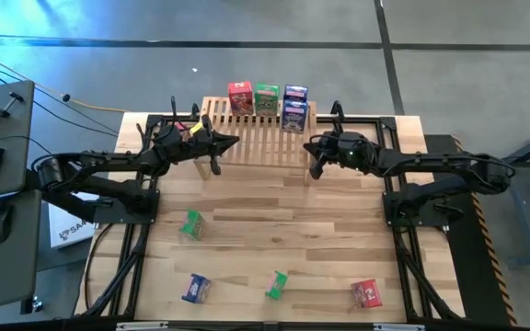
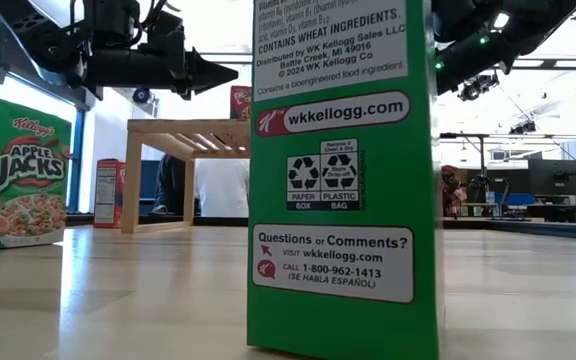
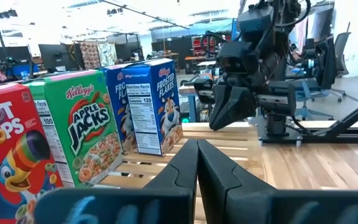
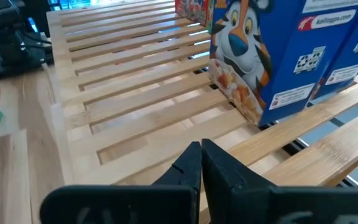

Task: Stack cereal on shelf
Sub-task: Put the top red cereal box on the shelf aligned with the other red cereal box

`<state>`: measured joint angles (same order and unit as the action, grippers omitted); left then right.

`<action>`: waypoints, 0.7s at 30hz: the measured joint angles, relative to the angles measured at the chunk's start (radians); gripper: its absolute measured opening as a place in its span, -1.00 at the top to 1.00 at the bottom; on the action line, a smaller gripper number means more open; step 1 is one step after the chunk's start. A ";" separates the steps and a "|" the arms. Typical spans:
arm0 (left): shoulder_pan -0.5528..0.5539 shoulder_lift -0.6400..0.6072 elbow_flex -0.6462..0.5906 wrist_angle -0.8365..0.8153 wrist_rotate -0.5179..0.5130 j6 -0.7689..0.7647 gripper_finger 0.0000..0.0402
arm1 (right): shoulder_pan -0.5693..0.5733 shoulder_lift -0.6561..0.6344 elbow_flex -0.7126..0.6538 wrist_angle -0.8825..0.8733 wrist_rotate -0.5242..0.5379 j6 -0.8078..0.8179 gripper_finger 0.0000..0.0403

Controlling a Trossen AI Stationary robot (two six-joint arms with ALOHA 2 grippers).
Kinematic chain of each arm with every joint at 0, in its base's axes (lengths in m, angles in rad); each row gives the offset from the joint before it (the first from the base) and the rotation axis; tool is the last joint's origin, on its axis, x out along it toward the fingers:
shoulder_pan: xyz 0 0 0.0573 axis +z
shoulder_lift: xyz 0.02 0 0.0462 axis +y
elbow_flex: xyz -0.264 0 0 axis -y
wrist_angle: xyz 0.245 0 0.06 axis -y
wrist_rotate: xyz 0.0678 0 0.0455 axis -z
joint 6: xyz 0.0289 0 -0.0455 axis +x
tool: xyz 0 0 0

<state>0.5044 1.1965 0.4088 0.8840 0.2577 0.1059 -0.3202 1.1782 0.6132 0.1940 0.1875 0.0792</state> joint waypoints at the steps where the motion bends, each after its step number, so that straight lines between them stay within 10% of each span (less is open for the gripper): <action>1: 0.000 0.000 0.000 0.000 0.000 -0.001 1.00 | 0.000 -0.001 0.000 0.004 0.000 0.000 1.00; 21: 0.000 0.000 0.001 0.003 0.000 -0.007 1.00 | 0.000 -0.001 0.000 0.059 -0.014 0.055 1.00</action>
<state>0.5045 1.1965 0.4095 0.8869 0.2577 0.0993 -0.3202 1.1767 0.6136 0.2528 0.1730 0.1339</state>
